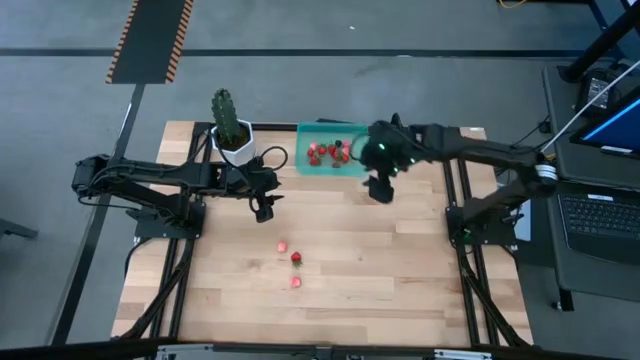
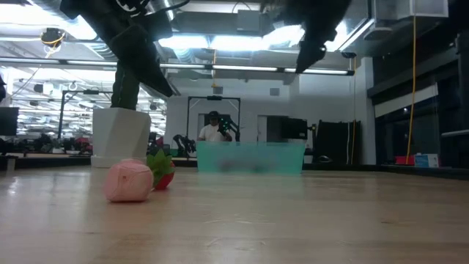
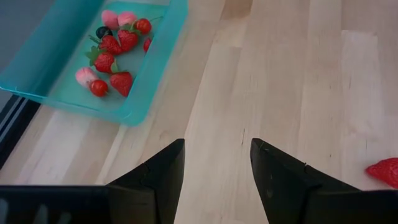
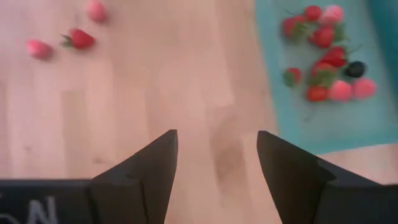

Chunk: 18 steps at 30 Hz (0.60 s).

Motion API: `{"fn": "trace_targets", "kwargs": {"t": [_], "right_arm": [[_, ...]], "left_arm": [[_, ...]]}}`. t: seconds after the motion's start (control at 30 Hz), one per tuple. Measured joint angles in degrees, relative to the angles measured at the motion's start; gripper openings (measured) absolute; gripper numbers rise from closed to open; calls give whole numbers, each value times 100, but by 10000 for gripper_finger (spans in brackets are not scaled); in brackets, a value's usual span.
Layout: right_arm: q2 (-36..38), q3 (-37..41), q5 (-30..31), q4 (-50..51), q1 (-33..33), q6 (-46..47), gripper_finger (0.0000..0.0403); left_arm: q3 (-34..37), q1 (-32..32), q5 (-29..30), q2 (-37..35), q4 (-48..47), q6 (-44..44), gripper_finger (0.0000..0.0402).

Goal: Pick and placing Produce into tupperware
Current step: Put the peach into the container

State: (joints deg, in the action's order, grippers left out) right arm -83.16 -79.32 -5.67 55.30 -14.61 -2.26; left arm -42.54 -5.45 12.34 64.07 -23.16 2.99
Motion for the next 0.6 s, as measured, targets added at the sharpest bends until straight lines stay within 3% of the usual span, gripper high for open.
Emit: {"fn": "trace_targets", "kwargs": {"t": [0.23,0.3,0.5,0.6], "right_arm": [[1065,1491,8,-1337,682,674,222],[1291,1881,6,-1767,840,816,222],[1586,2759,19,-2802,1151,1146,222],[1585,2990,19,-3024,1239,1307,222]], "left_arm": [[0,11,-20,0,-46,293,176],[0,55,-286,0,-167,177,176],[0,583,-950,0,-242,-761,176],[0,867,-954,0,-126,-450,177]]}}
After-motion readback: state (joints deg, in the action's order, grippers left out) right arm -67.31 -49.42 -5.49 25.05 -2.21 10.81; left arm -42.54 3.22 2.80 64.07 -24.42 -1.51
